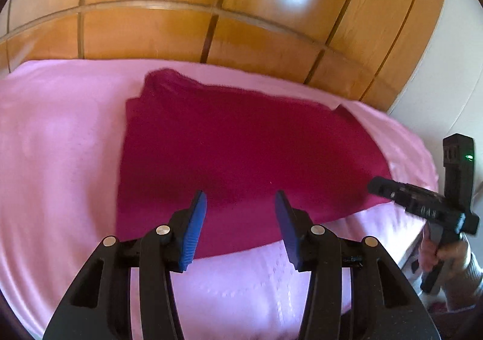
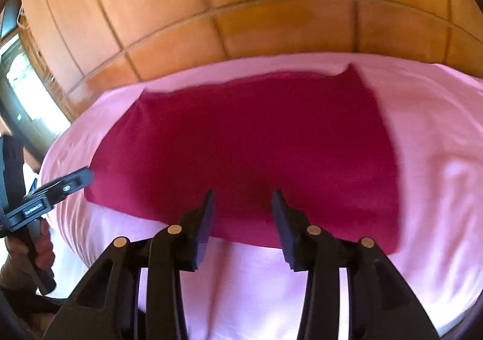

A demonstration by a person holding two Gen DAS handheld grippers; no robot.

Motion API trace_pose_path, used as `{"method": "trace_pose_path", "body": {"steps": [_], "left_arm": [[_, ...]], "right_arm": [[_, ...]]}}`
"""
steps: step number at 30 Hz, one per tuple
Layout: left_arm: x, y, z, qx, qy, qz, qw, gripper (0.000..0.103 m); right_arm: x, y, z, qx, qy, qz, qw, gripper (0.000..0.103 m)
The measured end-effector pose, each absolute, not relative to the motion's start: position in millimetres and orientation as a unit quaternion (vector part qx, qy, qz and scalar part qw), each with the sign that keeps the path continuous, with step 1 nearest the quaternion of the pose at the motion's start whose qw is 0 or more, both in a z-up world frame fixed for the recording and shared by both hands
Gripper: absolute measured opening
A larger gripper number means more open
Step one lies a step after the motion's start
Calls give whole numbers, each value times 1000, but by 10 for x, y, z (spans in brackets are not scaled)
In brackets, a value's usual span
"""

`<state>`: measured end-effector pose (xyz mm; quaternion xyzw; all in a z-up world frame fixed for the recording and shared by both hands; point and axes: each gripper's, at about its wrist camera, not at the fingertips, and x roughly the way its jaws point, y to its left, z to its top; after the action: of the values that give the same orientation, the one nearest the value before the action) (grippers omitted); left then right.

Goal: Fold small clothes

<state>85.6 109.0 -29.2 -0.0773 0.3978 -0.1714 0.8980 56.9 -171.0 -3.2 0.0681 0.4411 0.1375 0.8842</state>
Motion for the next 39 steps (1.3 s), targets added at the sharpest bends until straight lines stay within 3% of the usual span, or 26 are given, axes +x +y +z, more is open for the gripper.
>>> {"method": "trace_pose_path", "body": {"steps": [4,8,10,13,14,15,21,31,39], "left_arm": [[904,1084,-565,-48,437,-134,888,46],[802,1051,-623,-28,422,-124,898,46],[840,1062,-586,-38,423,-124,897,52],[876,1086,-419,-50,410,-117,903,62],[898,1096,-381,-43,402,-109,908,63],[913,1094,-335,-36,396,-100,912,63],[1065,1106,-152,-11,376,-57,925,63],[1247,1219,-163,-1,379,-30,925,63],[1371,1408,-210,-10,387,-5,922,63]], "right_arm": [[508,-1698,-380,42,465,132,875,38],[431,-1674,-379,18,450,133,883,38],[466,-1664,-358,18,454,132,881,39],[485,-1685,-222,34,465,139,874,45],[507,-1705,-155,44,461,141,875,53],[526,-1739,-68,50,449,137,881,60],[872,-2023,188,71,414,85,903,71],[1573,-2511,-144,70,445,3,893,72],[1664,-2484,-285,73,421,2,904,78]]}}
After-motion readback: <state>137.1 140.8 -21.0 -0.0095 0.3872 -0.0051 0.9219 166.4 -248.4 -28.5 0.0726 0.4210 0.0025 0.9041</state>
